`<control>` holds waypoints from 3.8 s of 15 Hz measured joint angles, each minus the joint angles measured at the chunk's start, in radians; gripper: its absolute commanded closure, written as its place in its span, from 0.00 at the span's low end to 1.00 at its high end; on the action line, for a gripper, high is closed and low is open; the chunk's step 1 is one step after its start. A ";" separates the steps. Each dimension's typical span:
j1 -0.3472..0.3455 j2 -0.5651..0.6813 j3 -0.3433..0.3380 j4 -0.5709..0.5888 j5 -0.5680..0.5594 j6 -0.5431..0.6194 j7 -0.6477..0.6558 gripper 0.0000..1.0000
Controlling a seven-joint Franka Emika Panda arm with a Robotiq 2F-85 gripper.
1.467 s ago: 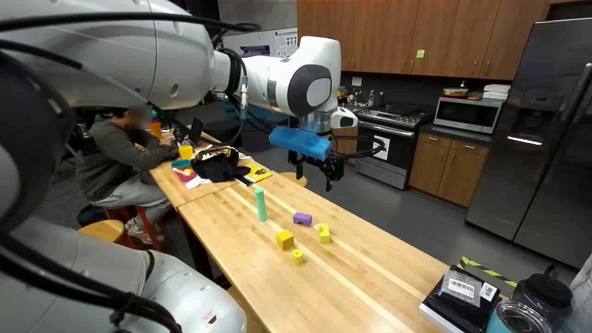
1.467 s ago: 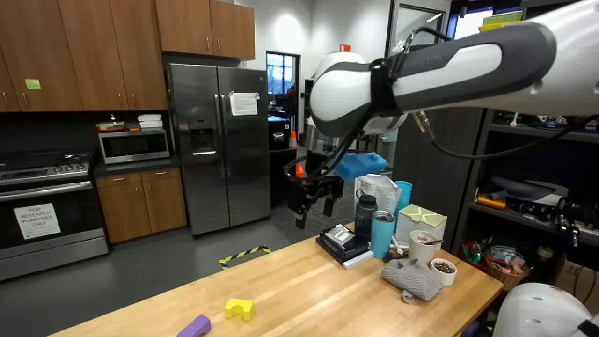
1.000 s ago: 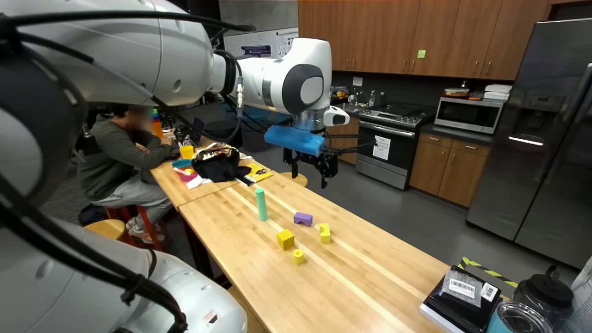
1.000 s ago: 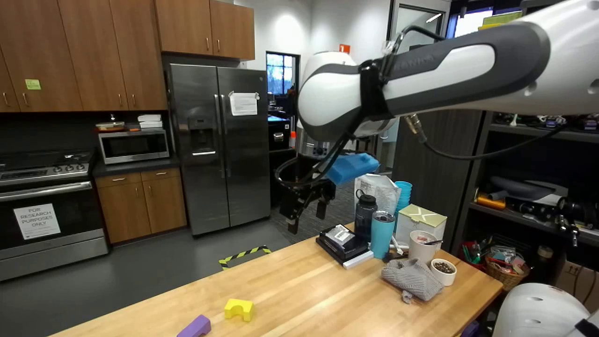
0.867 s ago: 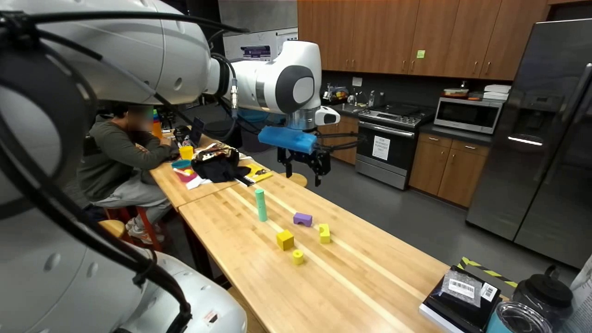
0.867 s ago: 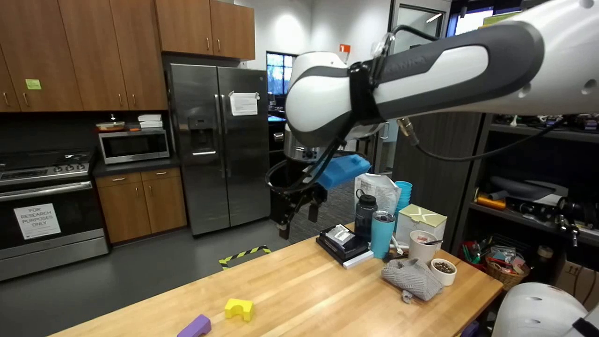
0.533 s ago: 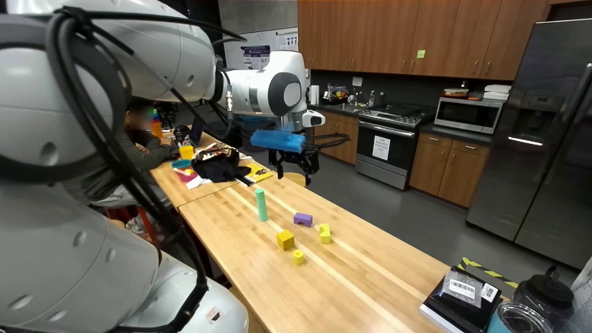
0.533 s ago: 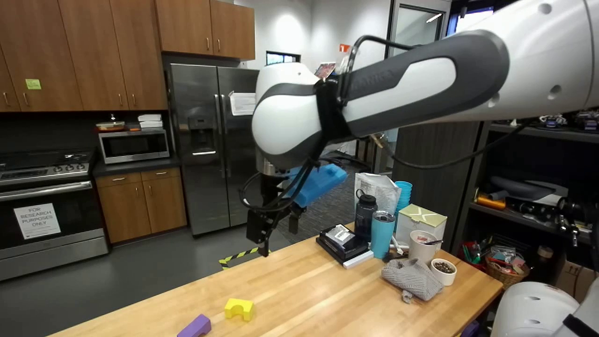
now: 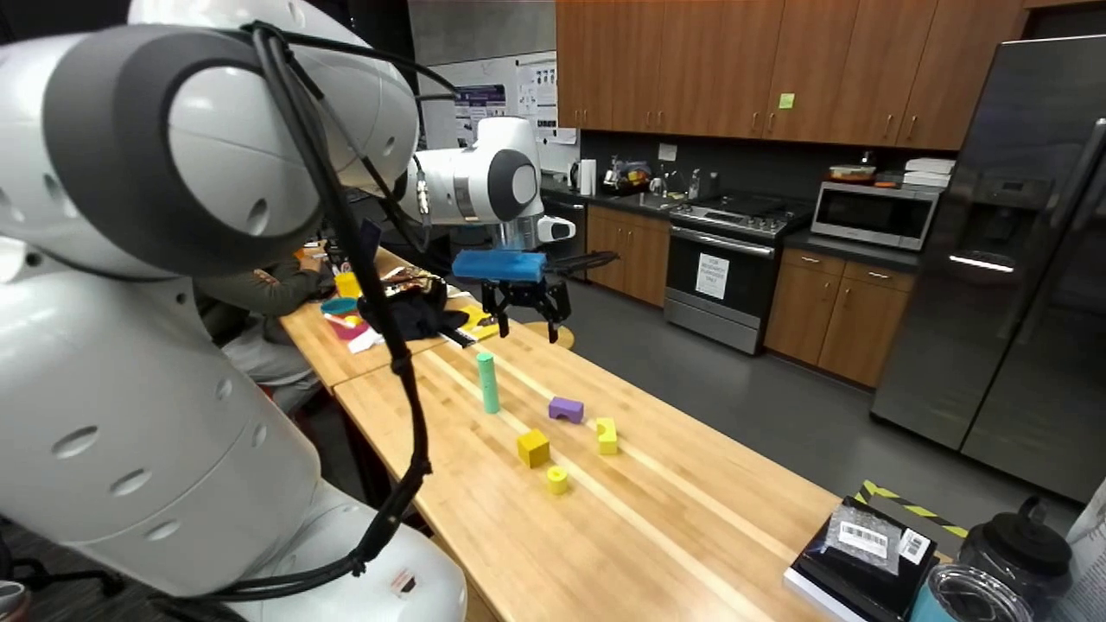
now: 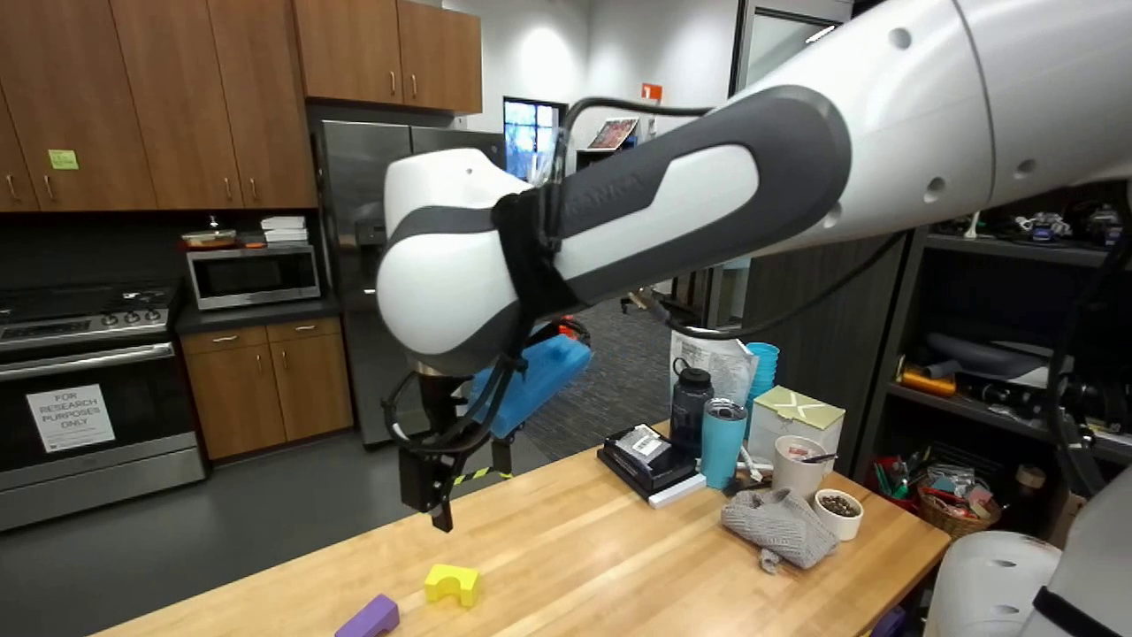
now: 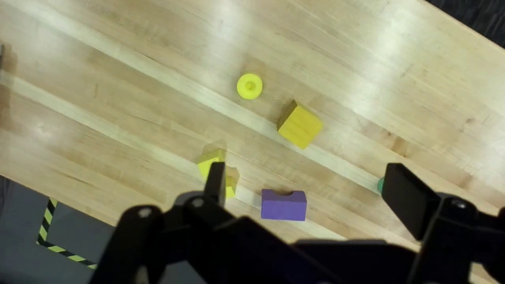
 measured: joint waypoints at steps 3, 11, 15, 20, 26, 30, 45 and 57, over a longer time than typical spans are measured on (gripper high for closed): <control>0.023 0.040 0.028 0.033 -0.019 0.000 0.019 0.00; 0.098 0.122 0.075 0.115 -0.043 0.020 0.010 0.00; 0.130 0.159 0.076 0.148 -0.021 0.077 -0.079 0.00; 0.135 0.177 0.072 0.171 0.006 0.092 -0.136 0.00; 0.145 0.208 0.093 0.182 -0.086 0.068 -0.135 0.00; 0.179 0.286 0.128 0.251 -0.197 0.064 -0.135 0.00; 0.227 0.562 0.141 0.453 -0.237 0.141 -0.319 0.00; 0.227 0.647 0.138 0.485 -0.229 0.212 -0.418 0.00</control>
